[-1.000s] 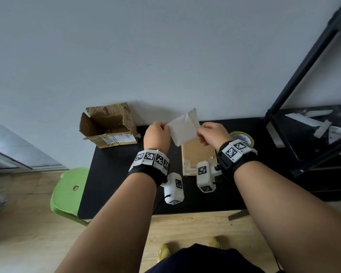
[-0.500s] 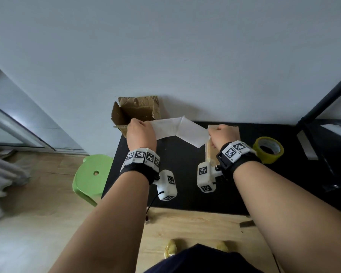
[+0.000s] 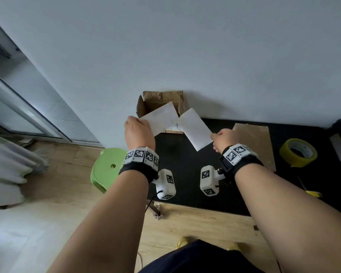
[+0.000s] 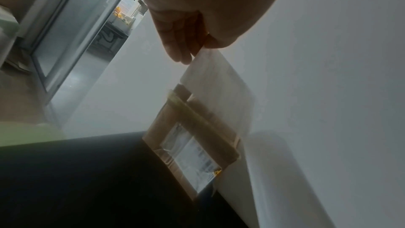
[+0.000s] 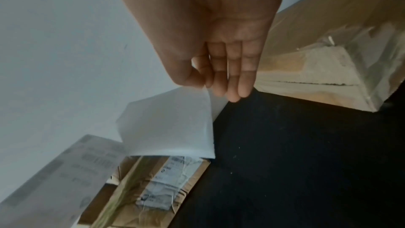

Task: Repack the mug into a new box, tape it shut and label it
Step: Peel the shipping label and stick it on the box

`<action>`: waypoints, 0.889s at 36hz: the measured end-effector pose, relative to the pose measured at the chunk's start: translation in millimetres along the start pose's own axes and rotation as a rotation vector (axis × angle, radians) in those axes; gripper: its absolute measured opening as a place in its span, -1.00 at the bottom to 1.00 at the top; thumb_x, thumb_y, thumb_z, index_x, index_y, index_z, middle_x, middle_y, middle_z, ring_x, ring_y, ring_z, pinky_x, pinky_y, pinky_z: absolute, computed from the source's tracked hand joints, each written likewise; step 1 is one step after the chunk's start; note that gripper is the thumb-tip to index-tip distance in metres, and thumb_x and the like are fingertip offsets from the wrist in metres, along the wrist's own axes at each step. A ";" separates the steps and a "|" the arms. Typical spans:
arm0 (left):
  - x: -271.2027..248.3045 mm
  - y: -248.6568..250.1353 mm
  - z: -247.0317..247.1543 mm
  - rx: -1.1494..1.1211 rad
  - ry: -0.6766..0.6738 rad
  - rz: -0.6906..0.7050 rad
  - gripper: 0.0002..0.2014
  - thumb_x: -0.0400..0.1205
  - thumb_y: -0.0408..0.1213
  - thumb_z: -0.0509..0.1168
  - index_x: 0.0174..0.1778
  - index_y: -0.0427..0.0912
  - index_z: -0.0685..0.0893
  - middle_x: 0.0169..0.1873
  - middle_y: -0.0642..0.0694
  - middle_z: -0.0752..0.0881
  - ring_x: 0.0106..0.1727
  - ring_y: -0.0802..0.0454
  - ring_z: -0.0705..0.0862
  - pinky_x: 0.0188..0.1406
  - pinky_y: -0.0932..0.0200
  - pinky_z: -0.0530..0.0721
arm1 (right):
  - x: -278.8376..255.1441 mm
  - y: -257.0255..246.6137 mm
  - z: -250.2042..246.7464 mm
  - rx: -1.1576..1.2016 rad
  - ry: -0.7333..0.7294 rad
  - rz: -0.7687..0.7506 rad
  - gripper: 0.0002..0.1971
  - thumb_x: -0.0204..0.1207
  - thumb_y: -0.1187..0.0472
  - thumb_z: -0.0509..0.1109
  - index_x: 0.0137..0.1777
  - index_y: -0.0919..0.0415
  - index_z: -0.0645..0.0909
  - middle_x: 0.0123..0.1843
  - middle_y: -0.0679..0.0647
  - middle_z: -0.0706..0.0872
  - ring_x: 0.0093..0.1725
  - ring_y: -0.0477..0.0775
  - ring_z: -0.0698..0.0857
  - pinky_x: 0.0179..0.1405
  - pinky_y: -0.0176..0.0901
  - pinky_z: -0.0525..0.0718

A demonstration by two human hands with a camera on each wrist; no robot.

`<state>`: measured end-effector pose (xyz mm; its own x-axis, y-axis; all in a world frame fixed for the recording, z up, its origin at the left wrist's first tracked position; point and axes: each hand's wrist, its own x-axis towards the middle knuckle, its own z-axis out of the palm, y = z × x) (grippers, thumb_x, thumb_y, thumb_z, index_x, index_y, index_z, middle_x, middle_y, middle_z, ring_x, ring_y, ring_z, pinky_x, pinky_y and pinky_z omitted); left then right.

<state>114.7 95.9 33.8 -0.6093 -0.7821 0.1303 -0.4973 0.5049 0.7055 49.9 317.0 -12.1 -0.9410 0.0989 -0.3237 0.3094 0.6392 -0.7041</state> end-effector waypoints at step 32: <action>-3.3 -0.2 7.1 -0.120 0.003 0.366 -0.81 0.67 -0.30 0.23 -0.02 -0.25 0.75 -0.05 -0.16 0.67 0.04 -0.10 0.57 -0.04 0.13 0.51 | -22.5 -33.9 28.6 -0.446 -0.178 0.138 -0.48 0.58 0.18 0.36 0.48 0.37 0.37 0.38 0.25 0.59 0.37 0.23 0.60 0.29 -0.03 0.54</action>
<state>112.4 100.9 28.2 -0.7312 -0.5591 0.3909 -0.1709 0.7048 0.6885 64.5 271.3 1.0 -0.8453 0.0986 -0.5251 0.3038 0.8972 -0.3206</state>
